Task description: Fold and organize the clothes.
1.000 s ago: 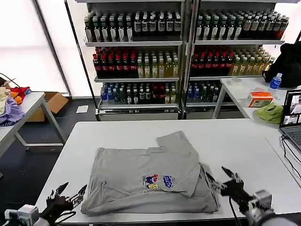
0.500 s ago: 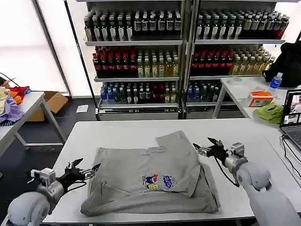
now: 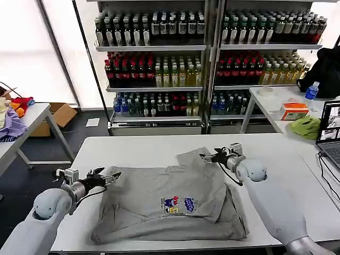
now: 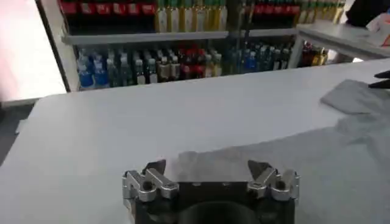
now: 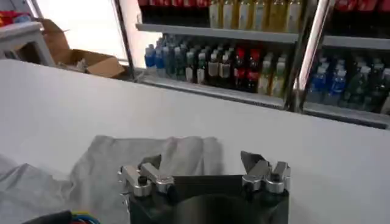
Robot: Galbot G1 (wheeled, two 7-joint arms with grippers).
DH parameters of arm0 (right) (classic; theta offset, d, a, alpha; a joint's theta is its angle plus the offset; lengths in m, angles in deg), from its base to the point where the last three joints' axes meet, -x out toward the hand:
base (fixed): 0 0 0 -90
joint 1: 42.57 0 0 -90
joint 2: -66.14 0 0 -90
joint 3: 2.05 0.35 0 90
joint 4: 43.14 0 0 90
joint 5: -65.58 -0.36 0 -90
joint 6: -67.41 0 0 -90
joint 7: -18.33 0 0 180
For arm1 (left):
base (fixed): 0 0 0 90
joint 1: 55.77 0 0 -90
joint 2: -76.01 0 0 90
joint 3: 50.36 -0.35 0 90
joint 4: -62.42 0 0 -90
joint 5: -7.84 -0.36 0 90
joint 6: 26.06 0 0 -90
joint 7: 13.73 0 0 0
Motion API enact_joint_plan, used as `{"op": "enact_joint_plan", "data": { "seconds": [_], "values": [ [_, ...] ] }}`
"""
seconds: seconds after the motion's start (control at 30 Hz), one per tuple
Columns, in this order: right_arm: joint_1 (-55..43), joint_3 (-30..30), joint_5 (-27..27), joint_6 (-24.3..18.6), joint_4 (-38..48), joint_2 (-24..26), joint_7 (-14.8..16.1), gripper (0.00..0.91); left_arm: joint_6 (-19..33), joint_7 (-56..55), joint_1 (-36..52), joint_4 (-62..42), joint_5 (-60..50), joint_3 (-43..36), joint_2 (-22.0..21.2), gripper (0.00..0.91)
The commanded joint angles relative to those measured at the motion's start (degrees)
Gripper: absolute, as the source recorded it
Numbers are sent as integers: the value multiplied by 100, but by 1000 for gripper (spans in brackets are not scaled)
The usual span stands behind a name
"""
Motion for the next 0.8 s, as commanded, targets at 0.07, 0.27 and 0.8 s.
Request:
{"op": "enact_joint_plan", "data": {
  "seconds": [0.07, 0.27, 0.8],
  "values": [
    [-531, -543, 139, 35, 839, -346, 20, 0, 25, 150, 867, -1085, 62, -618, -56, 786],
    [-384, -590, 188, 34, 759, -289, 74, 0, 16, 183, 749, -1073, 65, -623, -138, 101],
    [-48, -309, 129, 18, 299, -191, 15, 0, 4, 259, 387, -768, 92, -482, -60, 20]
  ]
}}
